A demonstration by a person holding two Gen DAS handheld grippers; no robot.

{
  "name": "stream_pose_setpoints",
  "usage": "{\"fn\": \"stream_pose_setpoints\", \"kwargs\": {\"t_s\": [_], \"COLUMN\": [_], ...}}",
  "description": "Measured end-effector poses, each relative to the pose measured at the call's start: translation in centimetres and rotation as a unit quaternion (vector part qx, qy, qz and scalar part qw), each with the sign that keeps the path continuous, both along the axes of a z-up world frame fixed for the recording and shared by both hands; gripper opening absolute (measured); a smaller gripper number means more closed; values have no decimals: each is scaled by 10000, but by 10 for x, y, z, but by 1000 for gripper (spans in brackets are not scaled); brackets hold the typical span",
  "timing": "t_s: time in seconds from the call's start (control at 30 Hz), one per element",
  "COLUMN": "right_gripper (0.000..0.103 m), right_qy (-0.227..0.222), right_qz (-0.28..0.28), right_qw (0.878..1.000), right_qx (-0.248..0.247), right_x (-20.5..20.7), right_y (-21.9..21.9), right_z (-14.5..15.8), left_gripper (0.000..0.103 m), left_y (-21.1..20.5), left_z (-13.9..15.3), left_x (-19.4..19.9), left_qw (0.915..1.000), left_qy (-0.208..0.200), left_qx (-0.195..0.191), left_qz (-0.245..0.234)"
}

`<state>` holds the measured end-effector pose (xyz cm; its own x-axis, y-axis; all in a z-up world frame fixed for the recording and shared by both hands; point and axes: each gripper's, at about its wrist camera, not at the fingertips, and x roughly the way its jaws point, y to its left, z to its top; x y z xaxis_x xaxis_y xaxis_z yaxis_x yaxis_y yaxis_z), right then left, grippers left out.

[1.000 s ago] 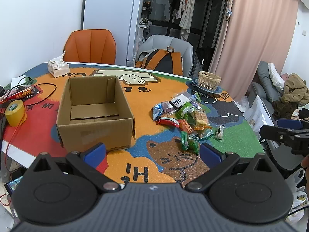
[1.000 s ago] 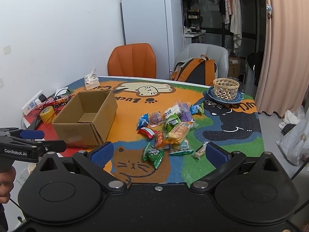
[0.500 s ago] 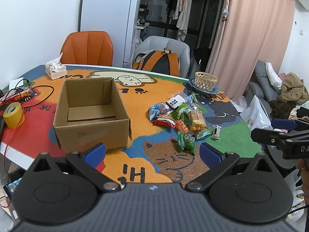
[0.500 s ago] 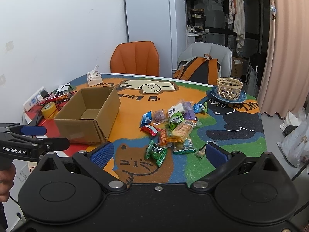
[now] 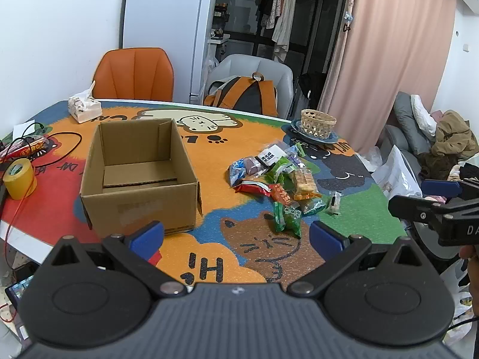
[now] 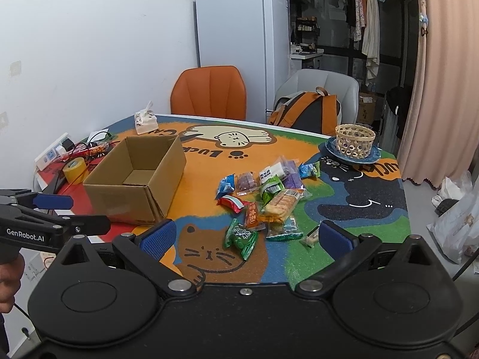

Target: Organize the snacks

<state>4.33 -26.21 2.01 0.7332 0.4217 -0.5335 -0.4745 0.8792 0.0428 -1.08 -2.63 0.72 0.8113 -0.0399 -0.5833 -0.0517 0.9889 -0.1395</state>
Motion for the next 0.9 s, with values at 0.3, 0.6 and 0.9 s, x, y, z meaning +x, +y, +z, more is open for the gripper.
{"fn": "stream_pose_setpoints", "kwargs": {"t_s": [0.3, 0.6, 0.9], "right_gripper": [103, 103, 103], "right_qy": [18, 32, 176], "right_qz": [28, -82, -250], "right_qw": [10000, 10000, 9994], "right_qx": [-35, -5, 143], "right_x": [0, 8, 27], "right_y": [2, -3, -18], "right_z": [-4, -12, -32], "left_gripper": [103, 103, 102], "left_y": [0, -8, -15], "left_z": [-5, -12, -24], "left_x": [3, 11, 29], "left_qw": [10000, 10000, 9999], "left_qy": [43, -47, -104], "left_qx": [-11, 48, -12], "left_qz": [-37, 48, 79]}}
